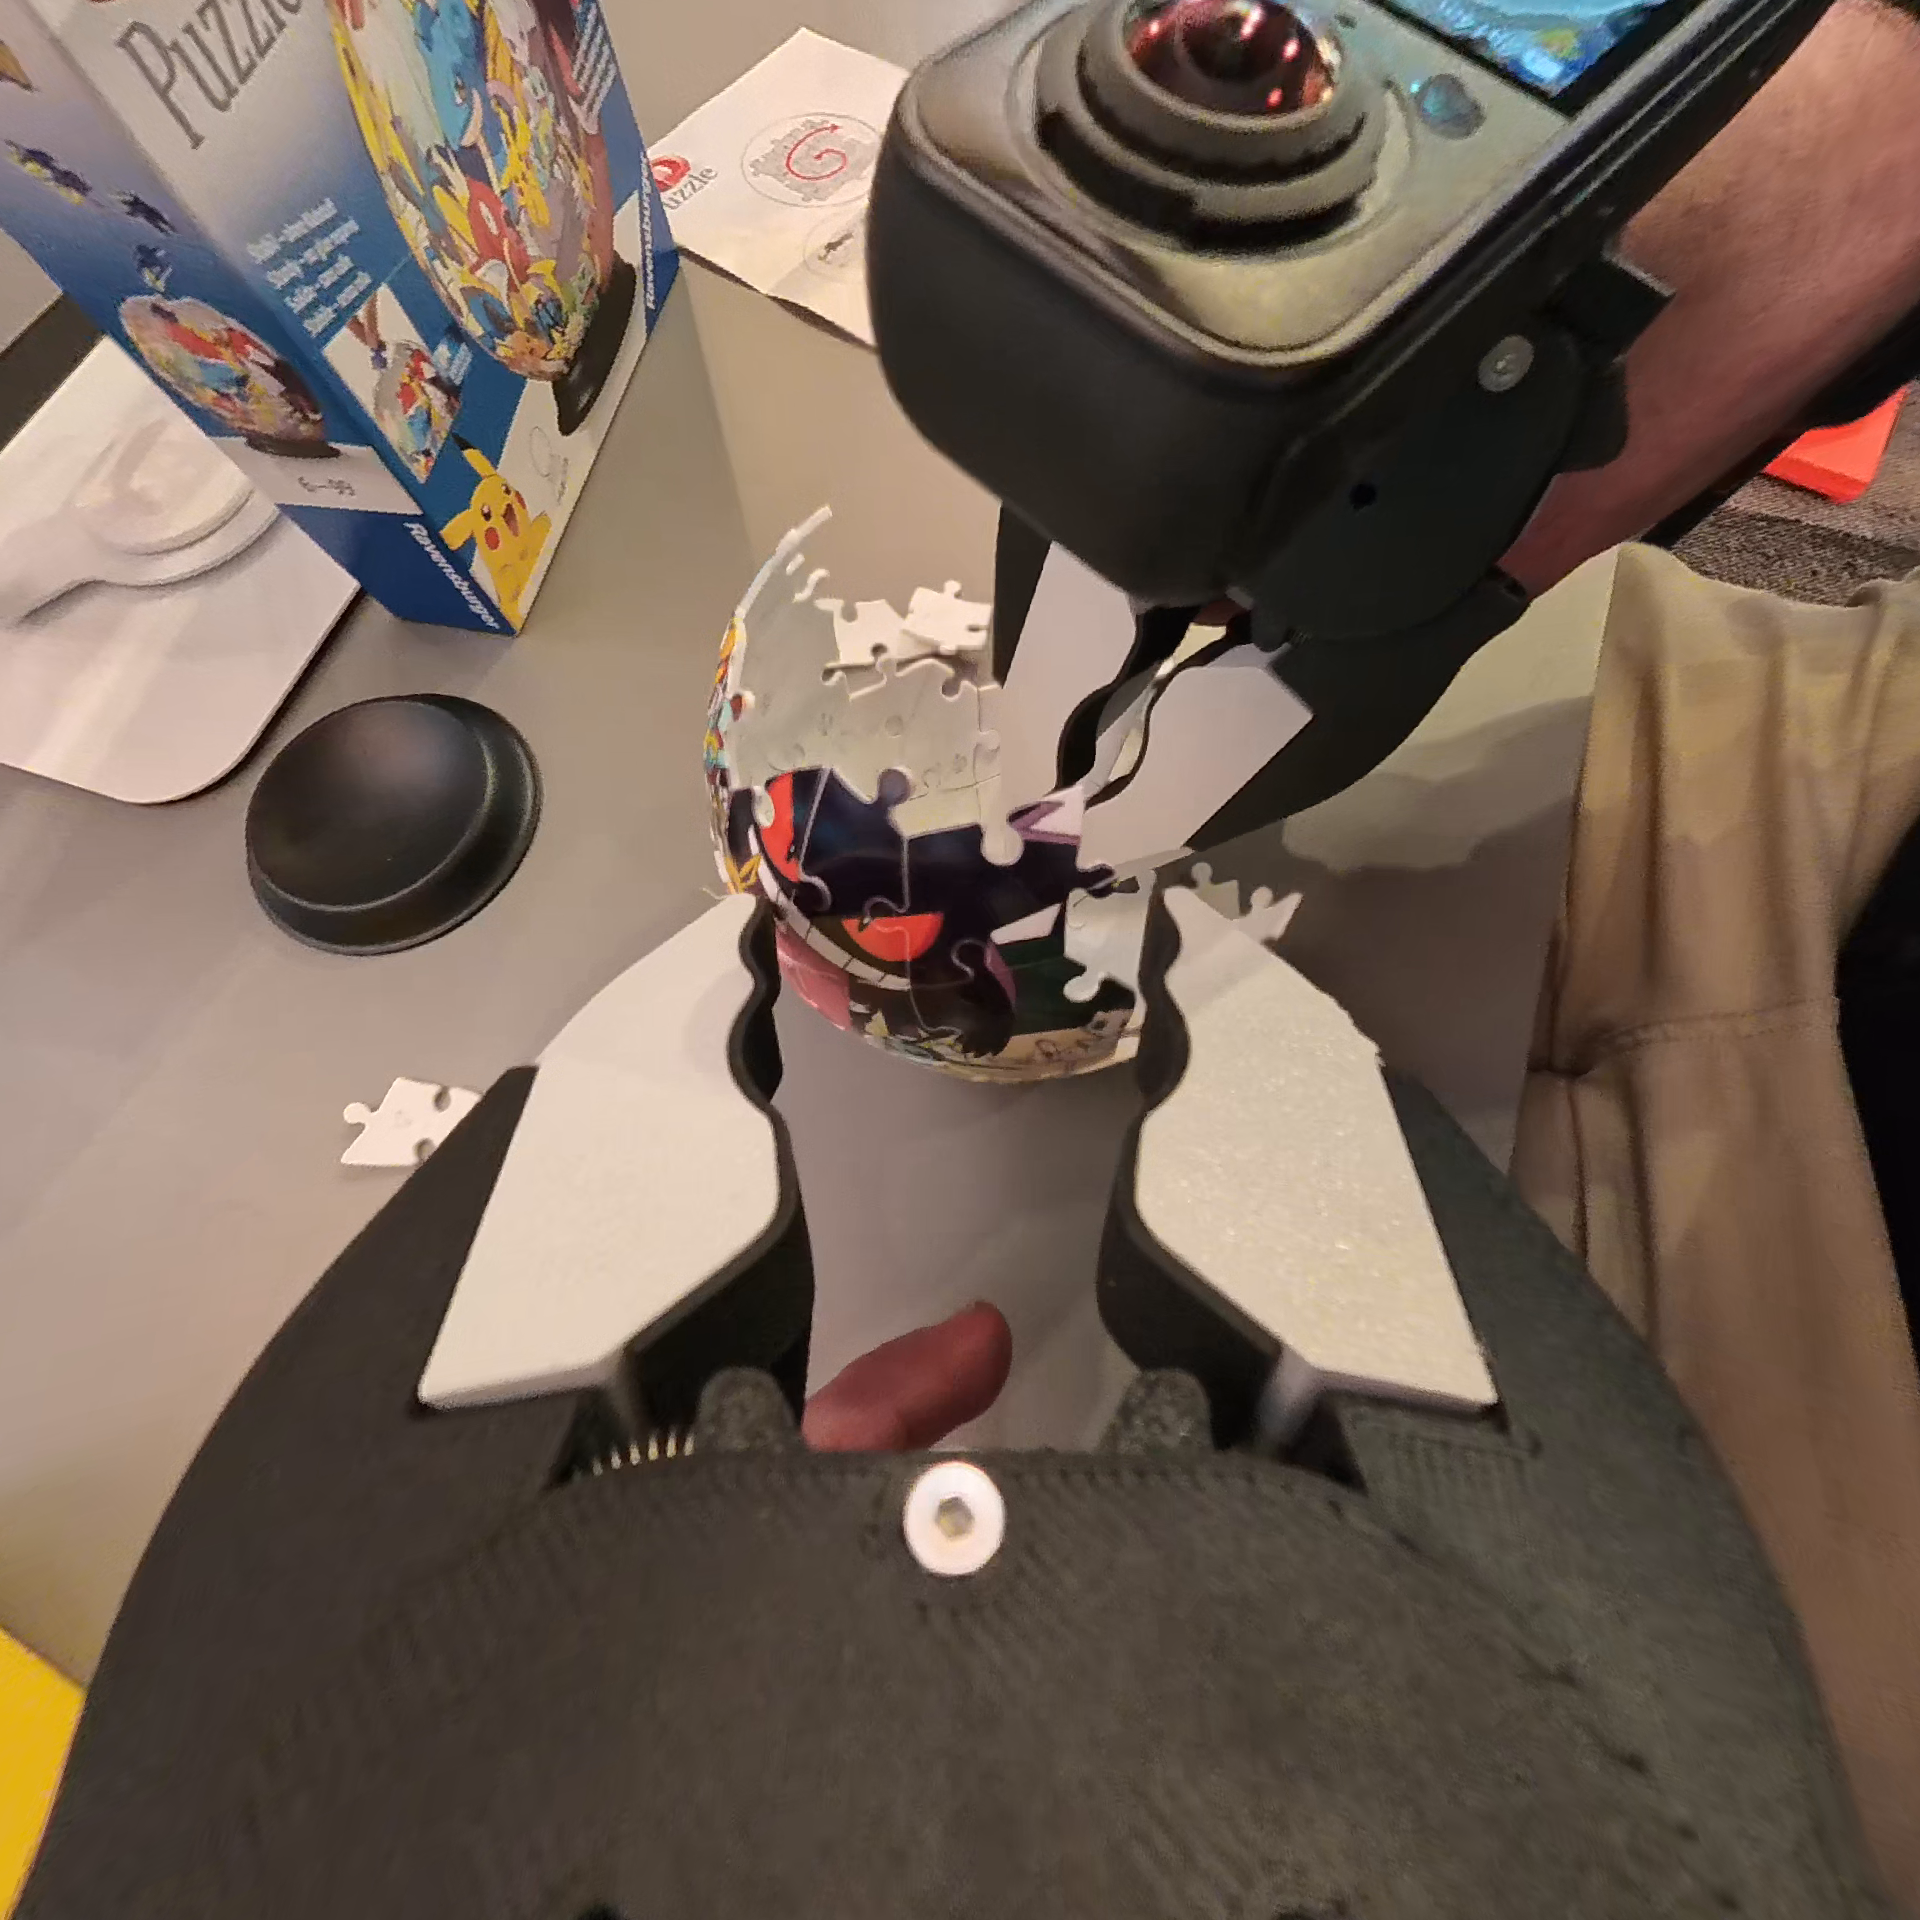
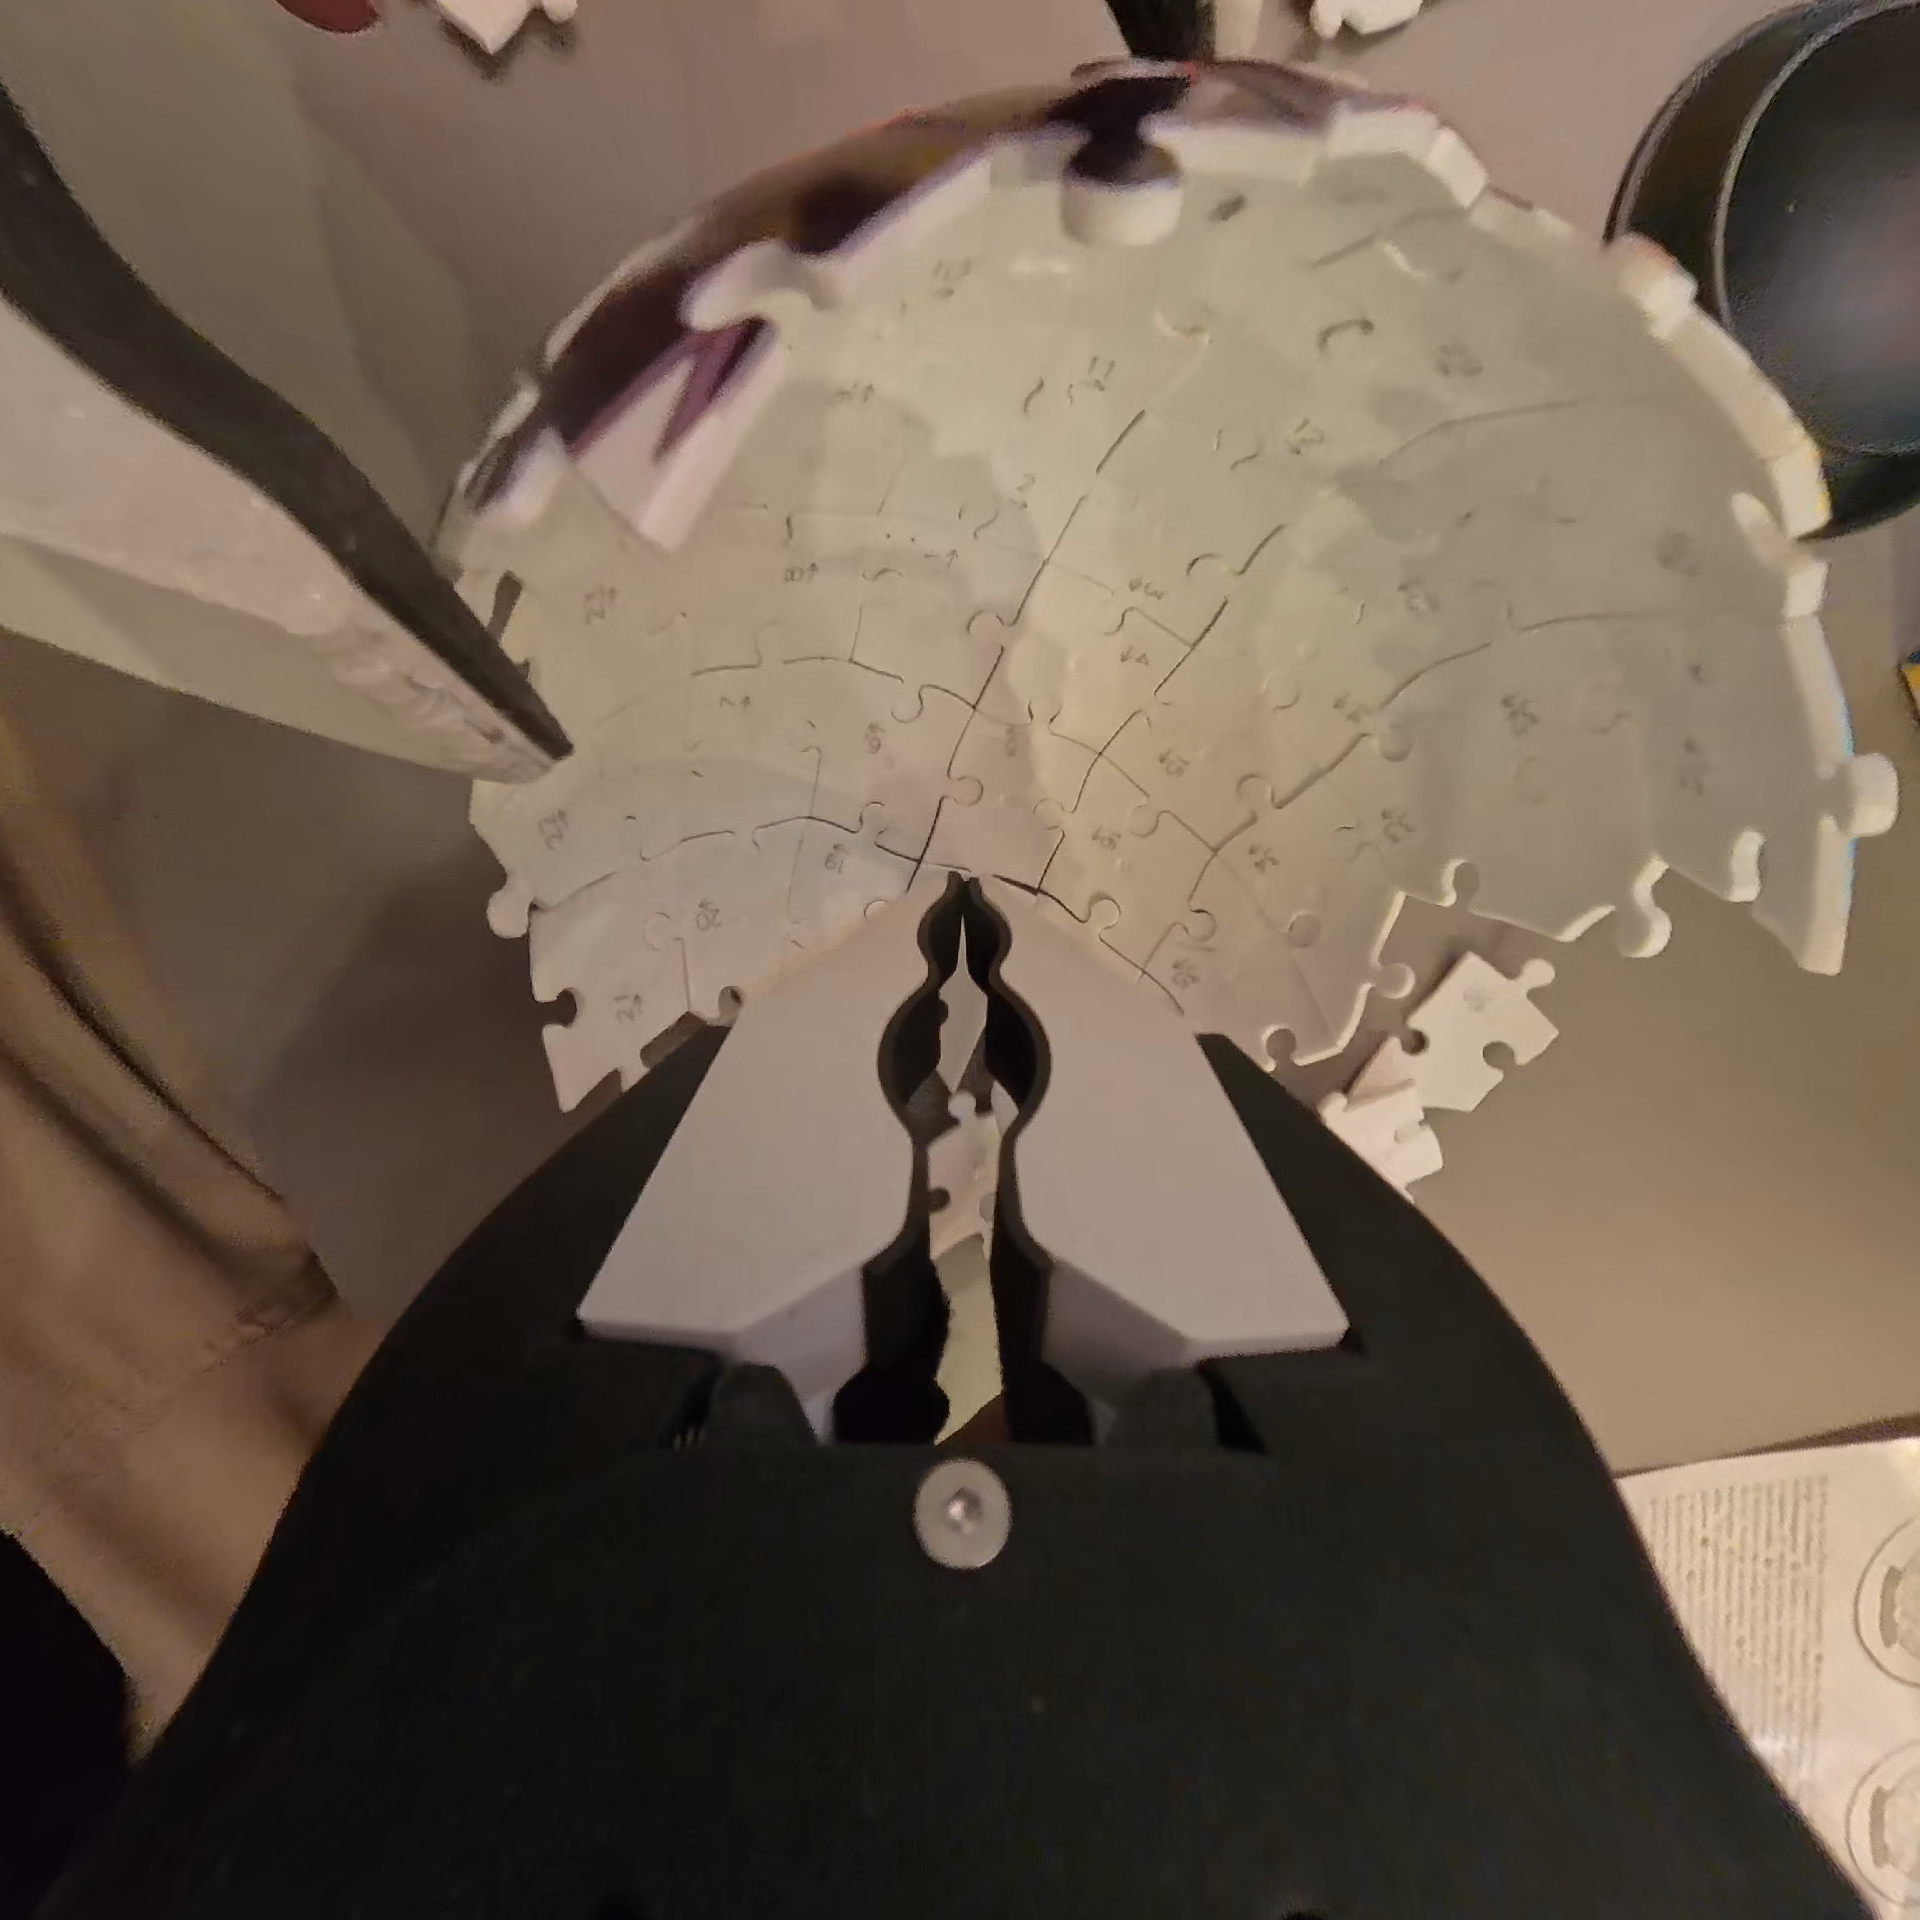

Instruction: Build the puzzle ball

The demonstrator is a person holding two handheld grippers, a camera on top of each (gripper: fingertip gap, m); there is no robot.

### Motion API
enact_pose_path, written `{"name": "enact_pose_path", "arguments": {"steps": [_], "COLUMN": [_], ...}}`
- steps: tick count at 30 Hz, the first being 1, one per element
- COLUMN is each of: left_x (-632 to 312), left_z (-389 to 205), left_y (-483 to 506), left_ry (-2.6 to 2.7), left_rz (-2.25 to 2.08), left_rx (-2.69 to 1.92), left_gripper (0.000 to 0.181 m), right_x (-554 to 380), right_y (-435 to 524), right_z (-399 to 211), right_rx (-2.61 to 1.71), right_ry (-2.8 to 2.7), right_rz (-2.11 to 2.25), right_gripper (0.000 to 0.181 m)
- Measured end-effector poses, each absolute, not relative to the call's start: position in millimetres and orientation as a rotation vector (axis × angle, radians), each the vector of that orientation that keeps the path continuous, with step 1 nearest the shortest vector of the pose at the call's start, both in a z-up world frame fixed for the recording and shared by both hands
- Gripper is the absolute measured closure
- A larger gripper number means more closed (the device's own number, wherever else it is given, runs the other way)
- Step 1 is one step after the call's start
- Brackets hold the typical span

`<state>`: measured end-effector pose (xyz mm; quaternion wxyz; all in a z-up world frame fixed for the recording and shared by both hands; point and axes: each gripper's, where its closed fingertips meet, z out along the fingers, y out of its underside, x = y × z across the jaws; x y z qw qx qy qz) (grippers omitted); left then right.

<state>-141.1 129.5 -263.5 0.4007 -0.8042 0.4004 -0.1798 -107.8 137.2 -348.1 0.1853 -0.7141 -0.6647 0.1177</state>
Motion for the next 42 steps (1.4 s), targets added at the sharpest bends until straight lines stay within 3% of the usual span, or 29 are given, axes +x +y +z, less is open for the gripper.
{"name": "enact_pose_path", "arguments": {"steps": [42], "left_x": [-151.4], "left_z": [-269.0], "left_y": [135.2], "left_ry": [0.962], "left_rz": [-0.447], "left_rx": [-2.036], "left_gripper": [0.113], "right_x": [-120.5], "right_y": [147.6], "right_z": [-338.3], "right_rx": [-2.016], "right_ry": [-1.878], "right_rz": [0.39], "right_gripper": [0.181]}}
